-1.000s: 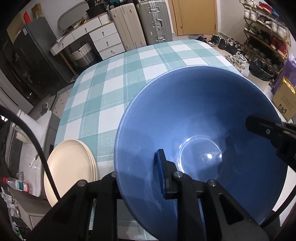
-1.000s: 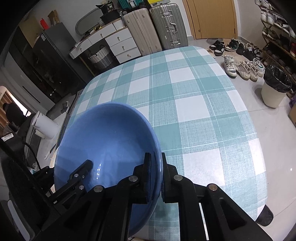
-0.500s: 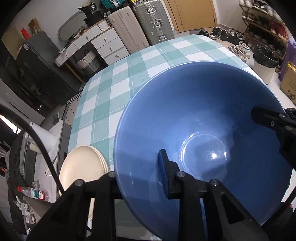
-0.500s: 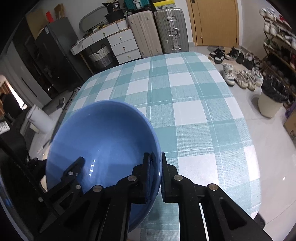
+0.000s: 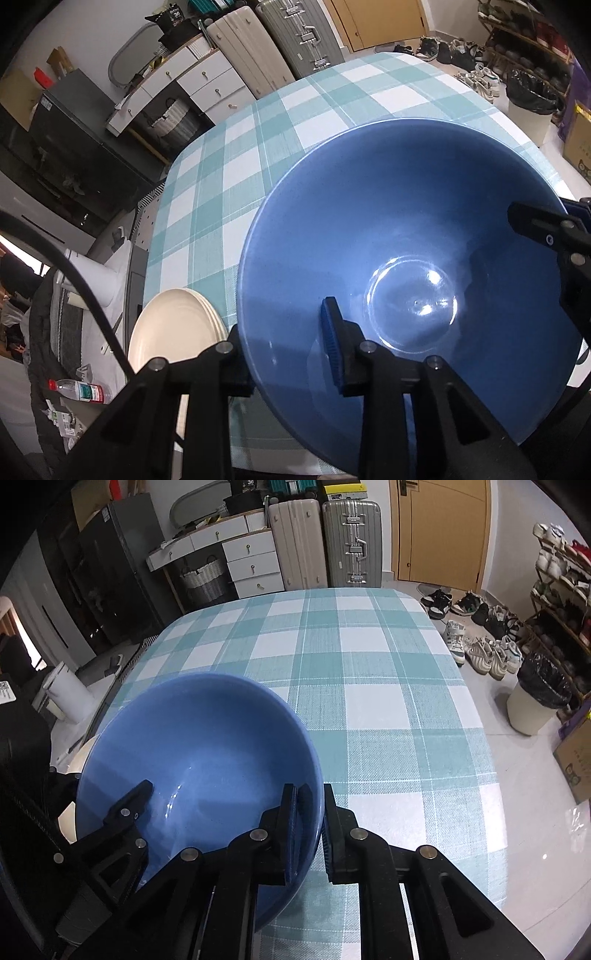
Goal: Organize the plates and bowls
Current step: 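Lower the blue bowl into the nested bowls and open both grippers, then withdraw both grippers from the three nested blue bowls, then close both grippers on the rim of the nested blue bowl stack, then lift the bowl stack with both grippers and carry it over the cream plates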
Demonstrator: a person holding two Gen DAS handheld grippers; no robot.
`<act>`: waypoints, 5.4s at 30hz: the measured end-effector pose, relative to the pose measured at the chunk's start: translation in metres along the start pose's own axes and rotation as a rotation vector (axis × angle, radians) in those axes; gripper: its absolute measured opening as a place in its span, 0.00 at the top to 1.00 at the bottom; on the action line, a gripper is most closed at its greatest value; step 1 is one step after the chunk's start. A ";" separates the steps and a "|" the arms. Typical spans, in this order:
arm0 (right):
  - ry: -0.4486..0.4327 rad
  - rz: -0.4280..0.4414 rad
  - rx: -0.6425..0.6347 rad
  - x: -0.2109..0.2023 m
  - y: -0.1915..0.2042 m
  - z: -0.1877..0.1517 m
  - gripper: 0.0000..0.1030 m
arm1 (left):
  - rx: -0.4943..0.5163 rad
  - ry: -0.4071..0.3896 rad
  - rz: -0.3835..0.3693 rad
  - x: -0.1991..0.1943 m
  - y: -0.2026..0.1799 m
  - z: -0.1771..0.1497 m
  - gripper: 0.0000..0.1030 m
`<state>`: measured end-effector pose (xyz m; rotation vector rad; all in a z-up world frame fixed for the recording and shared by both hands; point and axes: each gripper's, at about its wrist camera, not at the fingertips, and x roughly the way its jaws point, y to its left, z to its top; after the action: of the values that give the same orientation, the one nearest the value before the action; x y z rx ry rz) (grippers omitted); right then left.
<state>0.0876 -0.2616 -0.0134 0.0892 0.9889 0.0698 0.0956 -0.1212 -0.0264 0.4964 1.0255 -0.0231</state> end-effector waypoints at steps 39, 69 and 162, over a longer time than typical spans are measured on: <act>-0.219 0.043 0.022 -0.047 0.004 -0.019 0.26 | -0.268 -0.240 -0.371 -0.018 0.051 -0.038 0.20; -0.501 0.023 -0.067 -0.070 0.020 -0.056 0.01 | -0.390 -0.365 -0.445 -0.012 0.063 -0.047 0.03; 0.117 0.291 0.310 0.059 -0.007 0.010 0.85 | -0.405 0.072 -0.579 0.048 0.069 -0.014 0.83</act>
<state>0.1280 -0.2635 -0.0579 0.5186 1.0927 0.1902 0.1262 -0.0441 -0.0449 -0.1791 1.1808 -0.3082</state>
